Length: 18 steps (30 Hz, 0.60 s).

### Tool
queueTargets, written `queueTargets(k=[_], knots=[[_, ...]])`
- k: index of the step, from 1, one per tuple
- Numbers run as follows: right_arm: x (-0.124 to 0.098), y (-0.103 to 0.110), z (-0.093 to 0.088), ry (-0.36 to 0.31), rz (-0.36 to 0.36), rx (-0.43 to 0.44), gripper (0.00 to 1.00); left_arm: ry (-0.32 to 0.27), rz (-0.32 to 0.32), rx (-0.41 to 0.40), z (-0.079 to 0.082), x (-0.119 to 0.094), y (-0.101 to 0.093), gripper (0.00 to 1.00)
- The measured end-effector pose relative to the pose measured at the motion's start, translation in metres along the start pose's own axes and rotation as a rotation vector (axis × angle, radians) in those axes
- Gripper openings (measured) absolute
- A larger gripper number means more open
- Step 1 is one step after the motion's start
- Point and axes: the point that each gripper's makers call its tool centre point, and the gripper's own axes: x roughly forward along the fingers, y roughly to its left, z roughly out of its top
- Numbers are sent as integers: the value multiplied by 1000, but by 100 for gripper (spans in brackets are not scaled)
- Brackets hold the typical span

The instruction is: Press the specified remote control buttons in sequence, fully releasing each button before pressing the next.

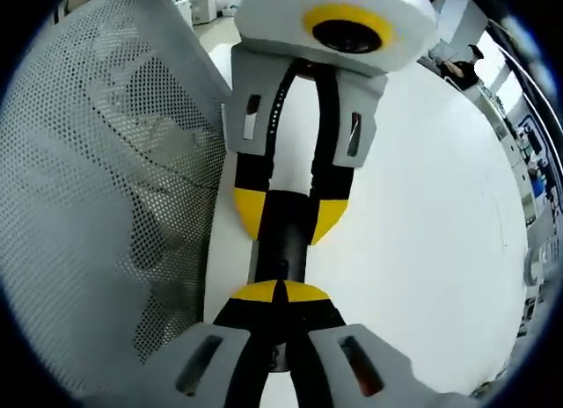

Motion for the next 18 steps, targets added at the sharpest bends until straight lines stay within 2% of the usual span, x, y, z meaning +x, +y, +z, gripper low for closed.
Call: queueTargets(k=[4, 8, 13, 18], knots=[[-1, 1, 2, 6, -39, -58, 0, 0, -1, -2, 0, 0, 0, 24], [-1, -2, 4, -2, -44, -36, 0, 0, -1, -2, 0, 0, 0, 24], [1, -4, 7, -2, -36, -51, 0, 0, -1, -1, 0, 0, 0, 24], [2, -5, 8, 45, 10, -74, 0, 0, -1, -1, 1, 1, 0, 24]])
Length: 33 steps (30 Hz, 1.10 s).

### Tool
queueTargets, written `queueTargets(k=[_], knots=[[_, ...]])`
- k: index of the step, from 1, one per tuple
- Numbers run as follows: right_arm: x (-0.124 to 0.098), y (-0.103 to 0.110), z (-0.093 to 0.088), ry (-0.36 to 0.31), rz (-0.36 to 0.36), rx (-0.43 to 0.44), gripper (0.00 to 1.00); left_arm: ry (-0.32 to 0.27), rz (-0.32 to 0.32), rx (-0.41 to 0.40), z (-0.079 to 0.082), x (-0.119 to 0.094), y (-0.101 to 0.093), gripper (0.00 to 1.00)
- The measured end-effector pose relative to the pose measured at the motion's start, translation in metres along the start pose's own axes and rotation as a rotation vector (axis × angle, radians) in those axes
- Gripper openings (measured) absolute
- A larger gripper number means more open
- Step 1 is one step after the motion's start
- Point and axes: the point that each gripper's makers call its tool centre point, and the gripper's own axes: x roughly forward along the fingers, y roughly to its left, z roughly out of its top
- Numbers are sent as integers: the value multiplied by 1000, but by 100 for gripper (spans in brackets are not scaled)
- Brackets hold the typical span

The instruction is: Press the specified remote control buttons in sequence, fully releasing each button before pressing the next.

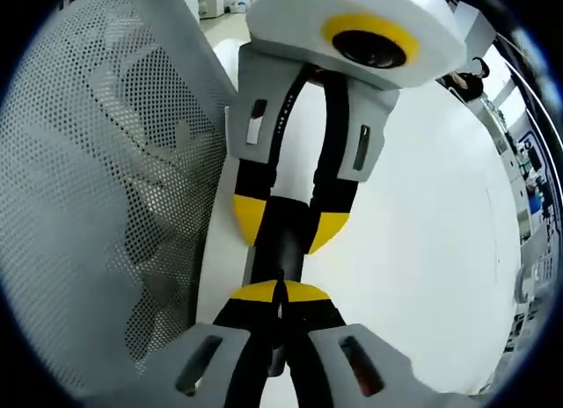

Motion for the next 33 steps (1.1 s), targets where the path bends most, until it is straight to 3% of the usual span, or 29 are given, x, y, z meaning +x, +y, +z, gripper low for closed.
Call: queueTargets(k=[2, 4, 7, 10, 17, 21, 27, 33], knots=[[0, 0, 0, 10, 15, -9, 0, -1, 0, -2, 0, 0, 0, 24], [0, 1, -1, 24, 13, -71, 0, -2, 0, -3, 0, 0, 0, 24], [1, 2, 0, 54, -28, -222, 0, -2, -1, -3, 0, 0, 0, 24], [2, 4, 0, 87, -67, -312, 0, -2, -1, -2, 0, 0, 0, 24], [0, 2, -1, 19, -52, -166, 0, 0, -1, -1, 0, 0, -1, 24], [0, 1, -1, -34, -19, -9, 0, -1, 0, 0, 0, 0, -1, 24], [2, 0, 1, -39, 0, 11, 0, -2, -1, -2, 0, 0, -1, 24], [4, 0, 4, -21, 20, -40, 0, -3, -2, -3, 1, -1, -2, 24]])
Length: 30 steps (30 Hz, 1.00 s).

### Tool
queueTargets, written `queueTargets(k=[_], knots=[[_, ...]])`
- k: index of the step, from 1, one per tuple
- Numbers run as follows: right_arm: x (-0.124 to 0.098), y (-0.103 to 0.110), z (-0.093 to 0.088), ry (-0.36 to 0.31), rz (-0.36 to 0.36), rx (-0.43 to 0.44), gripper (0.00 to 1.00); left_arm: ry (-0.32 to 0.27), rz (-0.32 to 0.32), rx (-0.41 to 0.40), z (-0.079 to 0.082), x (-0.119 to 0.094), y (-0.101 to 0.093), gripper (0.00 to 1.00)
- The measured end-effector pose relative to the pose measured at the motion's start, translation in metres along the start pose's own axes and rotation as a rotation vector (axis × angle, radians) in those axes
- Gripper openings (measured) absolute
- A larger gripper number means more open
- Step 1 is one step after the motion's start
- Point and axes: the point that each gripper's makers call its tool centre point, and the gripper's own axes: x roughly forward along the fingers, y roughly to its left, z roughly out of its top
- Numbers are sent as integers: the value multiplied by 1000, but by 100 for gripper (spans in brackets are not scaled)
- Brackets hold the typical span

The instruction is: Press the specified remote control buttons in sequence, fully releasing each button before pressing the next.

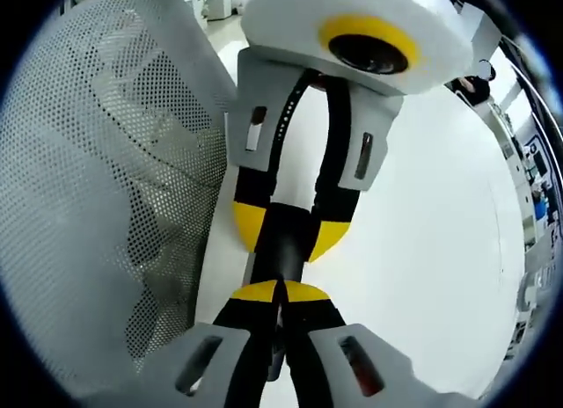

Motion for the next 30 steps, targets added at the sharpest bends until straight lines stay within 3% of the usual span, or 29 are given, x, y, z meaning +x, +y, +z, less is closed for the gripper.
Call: queueTargets(k=[3, 12, 17, 19, 21, 26, 30], knots=[[0, 1, 1, 11, 22, -45, 0, -1, 0, -1, 0, 0, 0, 24], [2, 5, 2, 96, 39, -437, 0, -2, -1, -2, 1, -1, -1, 24], [1, 6, 3, 126, 75, -585, 0, -2, -2, -2, 1, -1, -1, 24], [1, 6, 3, 129, 80, -575, 0, -2, -1, -2, 1, -1, -1, 24], [1, 6, 3, 121, 82, -512, 0, -1, -2, -1, 1, -1, -1, 24], [-1, 3, 2, 29, 30, -276, 0, -1, -1, 0, 1, -1, 0, 24], [-2, 2, 2, -52, 16, -206, 0, -1, -1, 1, 1, -1, -1, 24]])
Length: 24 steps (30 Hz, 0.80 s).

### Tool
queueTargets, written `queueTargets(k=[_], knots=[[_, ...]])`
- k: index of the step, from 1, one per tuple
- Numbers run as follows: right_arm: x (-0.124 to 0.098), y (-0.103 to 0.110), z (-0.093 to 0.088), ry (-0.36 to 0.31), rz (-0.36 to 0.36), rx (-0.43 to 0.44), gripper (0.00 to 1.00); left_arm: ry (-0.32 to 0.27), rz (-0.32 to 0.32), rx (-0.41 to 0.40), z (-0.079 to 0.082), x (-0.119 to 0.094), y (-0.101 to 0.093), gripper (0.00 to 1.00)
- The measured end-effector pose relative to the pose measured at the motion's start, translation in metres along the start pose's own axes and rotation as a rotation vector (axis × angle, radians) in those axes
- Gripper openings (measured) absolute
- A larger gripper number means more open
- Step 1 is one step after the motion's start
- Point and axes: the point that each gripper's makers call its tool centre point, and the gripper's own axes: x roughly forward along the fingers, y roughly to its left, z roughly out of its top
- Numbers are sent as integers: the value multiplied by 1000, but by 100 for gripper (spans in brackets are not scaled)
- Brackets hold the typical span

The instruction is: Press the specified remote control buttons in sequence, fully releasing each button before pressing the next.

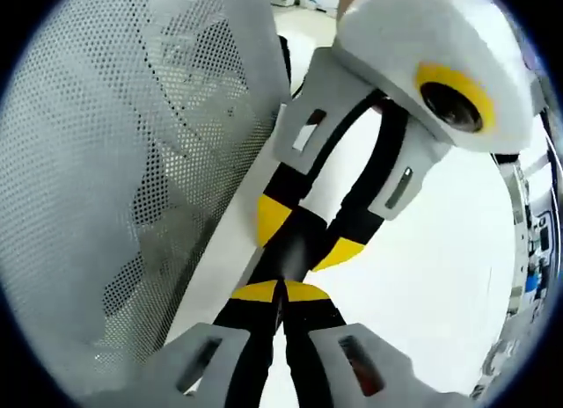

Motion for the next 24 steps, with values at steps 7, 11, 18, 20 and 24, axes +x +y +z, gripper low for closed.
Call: queueTargets(k=[7, 11, 18, 20, 24], knots=[[1, -1, -5, -79, -51, 113, 0, 2, 0, 0, 0, 0, 1, 24], [1, -3, -6, -112, -60, 193, 1, 1, 0, -2, 0, 0, 1, 24], [-3, -4, -13, -187, -28, 403, 8, 2, 0, -1, 0, 0, -1, 24], [-5, -3, -15, -191, -26, 411, 11, 3, 0, -1, 0, 0, -1, 24], [-5, 3, -18, -195, -8, 421, 14, 2, 0, -1, 0, 1, 0, 24]])
